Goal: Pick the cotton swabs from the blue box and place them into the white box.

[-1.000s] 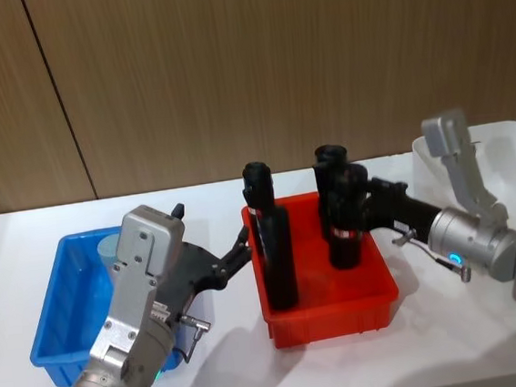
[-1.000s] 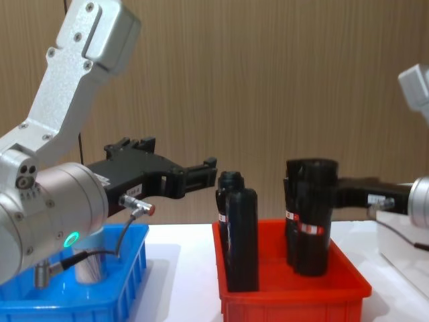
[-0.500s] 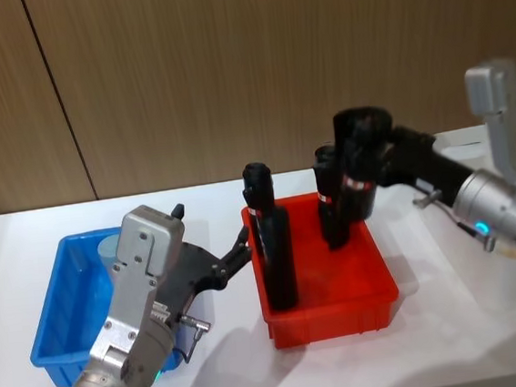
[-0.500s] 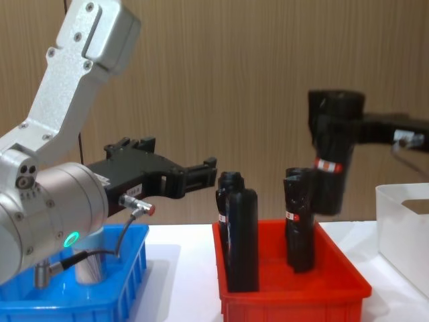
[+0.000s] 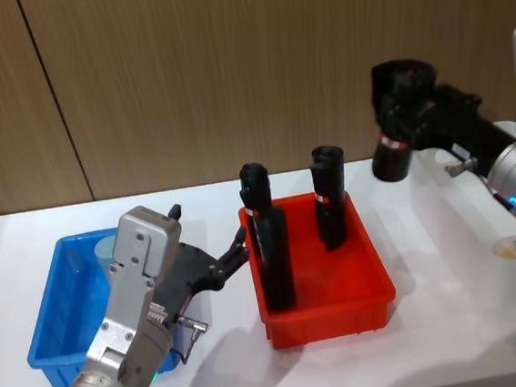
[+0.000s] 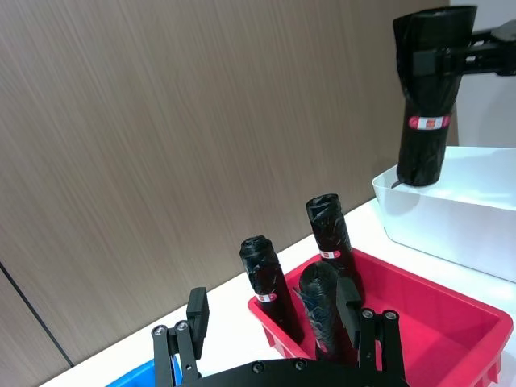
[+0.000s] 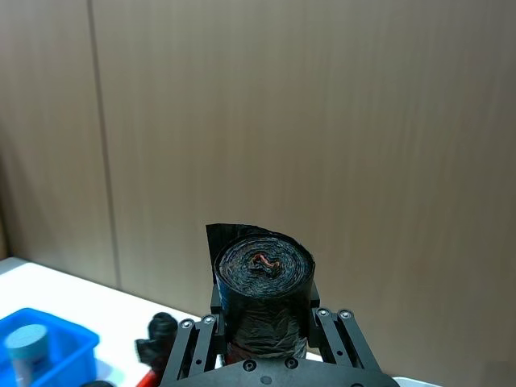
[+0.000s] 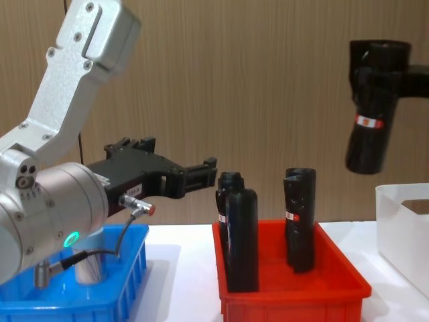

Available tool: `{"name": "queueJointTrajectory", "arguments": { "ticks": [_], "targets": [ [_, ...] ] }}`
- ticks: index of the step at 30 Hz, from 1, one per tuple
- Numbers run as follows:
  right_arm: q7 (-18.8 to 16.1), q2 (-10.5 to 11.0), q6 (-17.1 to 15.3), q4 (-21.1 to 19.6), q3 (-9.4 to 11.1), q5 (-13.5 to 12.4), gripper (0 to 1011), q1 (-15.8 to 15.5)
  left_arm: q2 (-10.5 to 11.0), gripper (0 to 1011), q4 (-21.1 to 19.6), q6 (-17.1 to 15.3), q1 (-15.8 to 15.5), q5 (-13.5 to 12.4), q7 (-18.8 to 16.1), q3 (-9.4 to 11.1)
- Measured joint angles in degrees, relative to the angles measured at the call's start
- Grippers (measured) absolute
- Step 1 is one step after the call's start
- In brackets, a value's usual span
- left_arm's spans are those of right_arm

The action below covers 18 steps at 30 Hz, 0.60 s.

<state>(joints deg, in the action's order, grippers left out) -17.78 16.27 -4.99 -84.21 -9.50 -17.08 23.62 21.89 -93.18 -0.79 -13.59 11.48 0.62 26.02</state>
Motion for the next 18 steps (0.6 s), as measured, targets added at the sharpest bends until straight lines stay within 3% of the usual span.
{"name": "queueJointTrajectory", "arguments": {
  "ticks": [8, 18],
  "targets": [
    [5.4, 1.2, -2.2, -2.3, 1.2, 1.7, 509, -0.9, 0.0, 1003, 0.0, 0.0, 0.0, 0.0, 0.0, 0.0],
    [10.1, 2.6, -4.7, -0.4, 3.0, 3.0, 509, -1.1, 0.0, 1003, 0.0, 0.0, 0.0, 0.0, 0.0, 0.0]
  ]
}}
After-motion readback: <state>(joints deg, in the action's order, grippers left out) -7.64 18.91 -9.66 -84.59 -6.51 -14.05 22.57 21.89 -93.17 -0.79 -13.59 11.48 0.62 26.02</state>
